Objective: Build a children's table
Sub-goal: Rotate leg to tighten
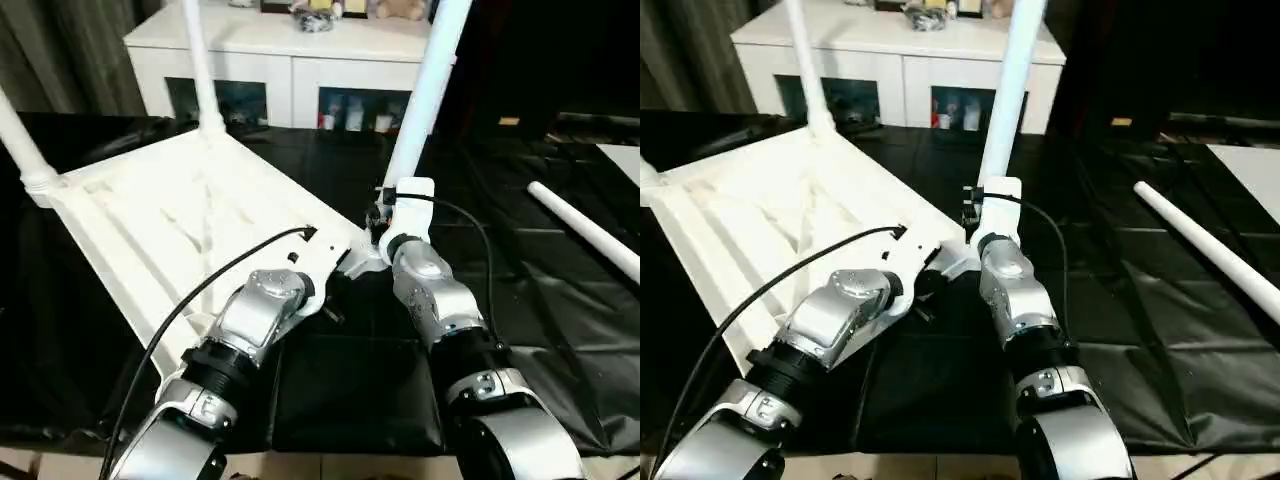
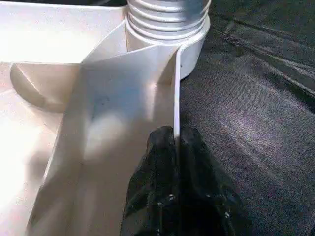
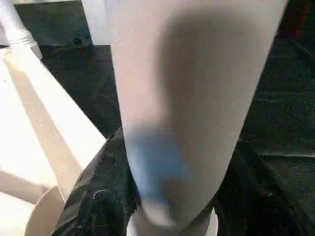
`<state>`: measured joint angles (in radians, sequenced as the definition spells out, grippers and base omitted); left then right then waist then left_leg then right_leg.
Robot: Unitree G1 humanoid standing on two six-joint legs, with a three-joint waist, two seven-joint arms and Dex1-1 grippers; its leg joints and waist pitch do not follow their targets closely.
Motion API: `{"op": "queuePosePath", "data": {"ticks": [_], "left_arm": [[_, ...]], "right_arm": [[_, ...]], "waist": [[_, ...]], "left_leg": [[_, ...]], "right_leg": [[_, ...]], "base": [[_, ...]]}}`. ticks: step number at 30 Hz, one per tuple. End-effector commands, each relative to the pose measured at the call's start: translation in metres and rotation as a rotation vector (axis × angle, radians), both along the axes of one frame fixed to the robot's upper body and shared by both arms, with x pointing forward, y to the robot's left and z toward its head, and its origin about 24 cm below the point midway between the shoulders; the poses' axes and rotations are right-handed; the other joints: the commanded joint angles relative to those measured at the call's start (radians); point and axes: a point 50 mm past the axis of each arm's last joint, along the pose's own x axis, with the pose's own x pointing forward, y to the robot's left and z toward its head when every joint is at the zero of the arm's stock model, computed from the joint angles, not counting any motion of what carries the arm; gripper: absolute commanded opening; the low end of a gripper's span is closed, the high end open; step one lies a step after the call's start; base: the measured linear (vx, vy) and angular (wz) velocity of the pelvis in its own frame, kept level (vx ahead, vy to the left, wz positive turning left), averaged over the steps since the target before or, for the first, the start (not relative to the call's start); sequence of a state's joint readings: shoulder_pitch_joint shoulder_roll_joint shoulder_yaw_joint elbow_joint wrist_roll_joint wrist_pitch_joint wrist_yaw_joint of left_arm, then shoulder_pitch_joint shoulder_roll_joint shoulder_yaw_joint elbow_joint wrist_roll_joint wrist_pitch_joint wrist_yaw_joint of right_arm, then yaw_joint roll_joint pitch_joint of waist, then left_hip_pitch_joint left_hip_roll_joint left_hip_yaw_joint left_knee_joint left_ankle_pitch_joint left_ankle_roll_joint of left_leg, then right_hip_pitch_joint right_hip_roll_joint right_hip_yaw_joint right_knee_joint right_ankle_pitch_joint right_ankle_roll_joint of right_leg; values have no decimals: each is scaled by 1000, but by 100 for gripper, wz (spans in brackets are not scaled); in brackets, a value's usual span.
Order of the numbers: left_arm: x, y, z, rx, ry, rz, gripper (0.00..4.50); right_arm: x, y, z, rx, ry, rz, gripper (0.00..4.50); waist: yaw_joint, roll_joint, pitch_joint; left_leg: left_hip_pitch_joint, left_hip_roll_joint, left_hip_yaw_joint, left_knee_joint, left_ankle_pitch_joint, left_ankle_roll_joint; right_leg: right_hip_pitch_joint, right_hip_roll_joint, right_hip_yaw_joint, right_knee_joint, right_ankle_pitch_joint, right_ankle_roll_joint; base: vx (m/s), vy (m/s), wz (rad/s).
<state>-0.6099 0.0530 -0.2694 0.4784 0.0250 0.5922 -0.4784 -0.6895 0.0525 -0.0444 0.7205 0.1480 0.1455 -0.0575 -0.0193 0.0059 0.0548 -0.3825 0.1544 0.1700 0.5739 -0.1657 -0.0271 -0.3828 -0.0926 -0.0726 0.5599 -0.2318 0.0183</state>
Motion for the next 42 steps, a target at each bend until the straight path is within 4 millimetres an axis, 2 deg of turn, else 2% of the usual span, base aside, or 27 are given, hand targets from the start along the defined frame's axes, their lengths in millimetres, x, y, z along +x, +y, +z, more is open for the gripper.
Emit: {"op": "queuePosePath", "data": {"ticks": [1, 2, 4, 6, 8, 9, 10, 11, 12, 14, 15, 18, 19, 21, 22, 24, 25, 26, 28, 30, 31, 34, 35, 36, 38, 41, 42], "left_arm": [[11, -6, 28, -56, -116, -53, 0], [12, -5, 28, -55, -117, -55, 0], [12, 0, 29, -57, -129, -83, 0], [12, 2, 29, -55, -135, -95, 0], [11, 11, 30, -35, -157, -139, 0], [11, 15, 30, -27, -160, -149, 0], [11, 16, 30, -24, -164, -158, 0], [10, 19, 30, -20, -162, -168, 0], [9, 22, 30, -15, -163, -181, 0], [6, 28, 30, -13, -164, -233, 0], [3, 31, 31, -13, -168, -278, 0], [-5, 35, 30, -19, -149, -381, 0], [-8, 36, 30, -17, -153, -428, 0], [-17, 39, 28, -24, -104, -520, 0], [-23, 41, 27, -22, -87, -588, 0], [-29, 45, 25, -8, -61, -645, 0], [-30, 46, 25, 0, -60, -666, 0], [-31, 47, 25, 6, -60, -682, 0], [-35, 50, 26, -3, -46, -715, 0], [-37, 51, 27, -10, -37, -729, 0], [-37, 52, 27, -11, -36, -732, 0], [-40, 53, 29, -14, -30, -751, 0], [-40, 53, 29, -15, -29, -753, 0], [-41, 54, 30, -19, -24, -761, 0], [-40, 54, 30, -16, -27, -760, 0], [-40, 55, 30, -12, -29, -755, 0], [-40, 54, 30, -12, -30, -752, 0]], "right_arm": [[-9, -6, -26, 58, 115, 7, 241], [-9, -6, -25, 58, 109, 8, 241], [-6, -8, -13, 43, 26, 86, 271], [-7, -9, -9, 34, 1, 115, 281], [-11, -14, 2, 18, -73, 231, 312], [-14, -18, 6, 14, -95, 273, 312], [-15, -19, 7, 12, -100, 288, 320], [-19, -23, 10, 3, -110, 322, 324], [-23, -27, 12, -11, -123, 363, 324], [-36, -38, 15, -48, -139, 476, 349], [-45, -47, 17, -77, -140, 550, 349], [-59, -62, 17, -137, -123, 675, 371], [-64, -66, 16, -152, -114, 712, 389], [-73, -74, 16, -134, -82, 770, 394], [-78, -77, 15, -137, -65, 805, 398], [-82, -82, 14, -163, -44, 830, 427], [-84, -83, 13, -165, -31, 841, 432], [-87, -84, 13, -163, -20, 857, 432], [-93, -84, 11, -167, -2, 905, 432], [-94, -84, 10, -166, 0, 914, 432], [-94, -84, 10, -166, -1, 915, 432], [-96, -81, 10, -163, 6, 955, 432], [-96, -81, 9, -163, 6, 957, 432], [-97, -80, 9, -164, 9, 961, 432], [-98, -80, 8, -172, 16, 975, 415], [-99, -79, 6, -175, 26, 990, 415], [-99, -79, 5, -182, 32, 997, 396]], "waist": [[-2, 10, -45], [-1, 6, -44], [7, 5, -47], [12, 3, -49], [30, 0, -57], [41, -1, -58], [44, -3, -58], [46, -6, -57], [55, -3, -57], [62, -2, -58], [77, -2, -61], [84, -4, -63], [89, -4, -65], [91, -4, -68], [93, 0, -68], [102, 1, -76], [102, 1, -76], [108, 3, -76], [116, 3, -74], [119, 4, -71], [119, 4, -71], [118, 3, -61], [118, 3, -61], [117, 2, -61], [115, 0, -60], [114, -1, -61], [113, -3, -60]], "left_leg": [[46, 65, -49, -102, -751, -93], [44, 65, -48, -100, -737, -87], [42, 63, -42, -93, -689, -76], [29, 65, -38, -93, -610, -57], [15, 68, -28, -89, -469, -21], [21, 72, -18, -87, -418, -3], [22, 71, -16, -84, -404, 6], [20, 70, -11, -83, -390, 17], [19, 72, -12, -82, -382, 17], [17, 76, -11, -83, -366, 16], [27, 82, -5, -80, -348, 15], [19, 79, 2, -76, -307, 22], [17, 78, 3, -72, -284, 30], [13, 81, 4, -67, -233, 48], [14, 81, 5, -62, -210, 57], [16, 81, 9, -51, -124, 81], [16, 81, 9, -51, -124, 81], [20, 80, 10, -48, -98, 95], [21, 81, 11, -47, -109, 97], [24, 84, 10, -51, -156, 72], [24, 84, 10, -51, -156, 72], [29, 84, 7, -62, -292, 7], [29, 84, 7, -62, -292, 7], [30, 83, 4, -64, -323, -14], [29, 83, 4, -65, -336, -21], [27, 82, 3, -64, -333, -22], [26, 82, 2, -63, -333, -21]], "right_leg": [[-1, -61, 26, -84, -413, -107], [-2, -63, 29, -86, -410, -111], [-2, -70, 34, -89, -402, -124], [6, -73, 42, -80, -357, -145], [16, -74, 50, -69, -269, -158], [9, -71, 53, -67, -232, -168], [7, -69, 53, -67, -228, -173], [7, -68, 53, -69, -262, -179], [8, -70, 52, -71, -314, -165], [9, -69, 53, -73, -322, -153], [4, -66, 55, -70, -278, -151], [7, -62, 54, -60, -231, -175], [9, -63, 55, -59, -212, -184], [15, -65, 56, -45, -142, -208], [12, -61, 56, -37, -98, -228], [17, -57, 54, -15, 36, -265], [17, -57, 54, -15, 36, -265], [15, -54, 53, -11, 75, -280], [17, -54, 53, -8, 71, -289], [15, -57, 52, -13, -2, -278], [15, -57, 52, -13, -2, -278], [10, -60, 56, -31, -168, -239], [10, -60, 56, -31, -168, -239], [10, -63, 57, -35, -216, -220], [9, -64, 58, -39, -241, -208], [8, -64, 58, -40, -253, -199], [7, -64, 58, -40, -262, -196]], "base": [[0, 0, 0], [0, 0, 0], [0, 0, 0], [0, 0, 0], [0, 0, 0], [0, 0, 0], [0, 0, 0], [0, 0, 0], [0, 0, 0], [0, 0, 0], [0, 0, 0], [37, -20, 2], [55, -29, 2], [68, -27, 3], [75, -24, 3], [70, -9, 1], [65, -5, 0], [50, 4, 3], [0, 0, 0], [0, 0, 0], [0, 0, 0], [0, 0, 0], [0, 0, 0], [0, 0, 0], [0, 0, 0], [0, 0, 0], [0, 0, 0]]}}
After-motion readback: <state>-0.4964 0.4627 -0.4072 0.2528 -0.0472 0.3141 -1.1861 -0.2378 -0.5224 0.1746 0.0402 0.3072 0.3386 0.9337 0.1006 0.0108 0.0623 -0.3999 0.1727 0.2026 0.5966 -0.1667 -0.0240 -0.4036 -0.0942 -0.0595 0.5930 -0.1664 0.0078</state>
